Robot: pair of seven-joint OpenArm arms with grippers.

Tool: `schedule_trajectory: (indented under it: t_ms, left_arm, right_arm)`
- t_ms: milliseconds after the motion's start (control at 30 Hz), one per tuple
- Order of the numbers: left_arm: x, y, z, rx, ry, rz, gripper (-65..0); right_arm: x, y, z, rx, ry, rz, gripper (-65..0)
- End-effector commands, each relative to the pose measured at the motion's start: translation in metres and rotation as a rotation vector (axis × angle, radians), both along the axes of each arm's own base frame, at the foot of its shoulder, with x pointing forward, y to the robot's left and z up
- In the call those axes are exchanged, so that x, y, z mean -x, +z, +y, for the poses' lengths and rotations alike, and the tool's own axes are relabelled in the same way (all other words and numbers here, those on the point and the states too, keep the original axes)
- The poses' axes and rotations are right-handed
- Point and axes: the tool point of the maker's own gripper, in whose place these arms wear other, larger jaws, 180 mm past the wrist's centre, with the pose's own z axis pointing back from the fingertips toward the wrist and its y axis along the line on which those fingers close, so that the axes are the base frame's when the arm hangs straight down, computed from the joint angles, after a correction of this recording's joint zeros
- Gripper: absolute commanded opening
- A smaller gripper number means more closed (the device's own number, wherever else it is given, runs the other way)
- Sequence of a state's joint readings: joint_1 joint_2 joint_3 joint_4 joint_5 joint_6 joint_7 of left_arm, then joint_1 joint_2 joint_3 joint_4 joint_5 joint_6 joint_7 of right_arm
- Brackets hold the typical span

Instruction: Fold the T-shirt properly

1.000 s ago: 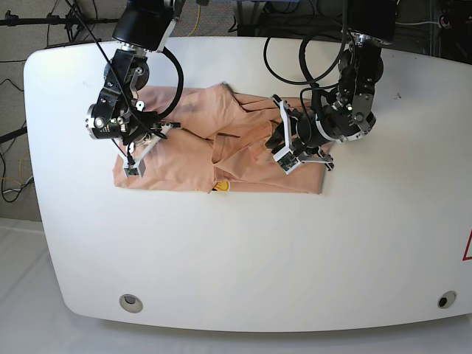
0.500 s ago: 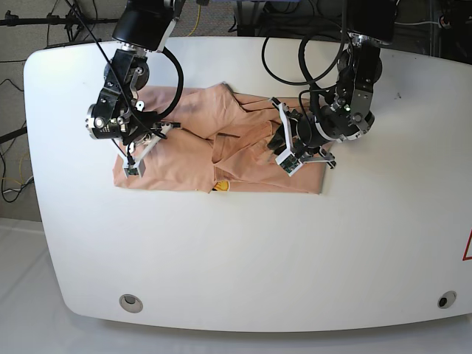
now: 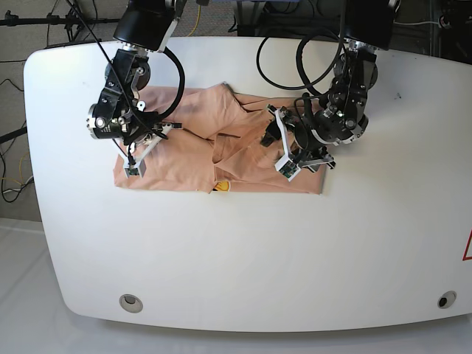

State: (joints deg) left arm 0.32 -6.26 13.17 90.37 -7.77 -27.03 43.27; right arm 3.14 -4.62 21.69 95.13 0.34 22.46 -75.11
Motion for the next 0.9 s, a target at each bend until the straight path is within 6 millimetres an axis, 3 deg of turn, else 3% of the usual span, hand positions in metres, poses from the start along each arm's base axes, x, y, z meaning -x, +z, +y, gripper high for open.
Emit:
schedule_trajectory:
  t_ms: [0,133,400,500,700,867]
  left_arm:
    - [-0.01,0.013,-0.004,0.029,0.0,-0.041,-30.1]
    - [-0.01,0.012,-0.004,0.029,0.002,-0.038,-30.1]
    - [-0.003,-0.011,0.002,0.014,0.016,0.029,-31.0]
    - [-0.006,-0.01,0.001,0.017,0.013,0.025,-38.7]
    - [-0.007,-0.01,0.001,0.02,0.013,0.021,-61.9]
    - [-0.008,-0.008,0.002,0.019,0.014,0.016,-65.0]
  right_arm:
    - [0.002,-0.001,0.003,-0.007,0.005,0.019,-65.0]
    - [0.002,-0.001,0.003,-0.007,0.005,0.019,-65.0]
    - [0.002,-0.001,0.003,-0.007,0.005,0.019,-65.0]
    - [0.002,-0.001,0.003,-0.007,0.005,0.019,-65.0]
    - [0.002,-0.001,0.003,-0.007,0.005,0.019,-65.0]
    - [0.002,-0.001,0.003,-0.007,0.005,0.019,-65.0]
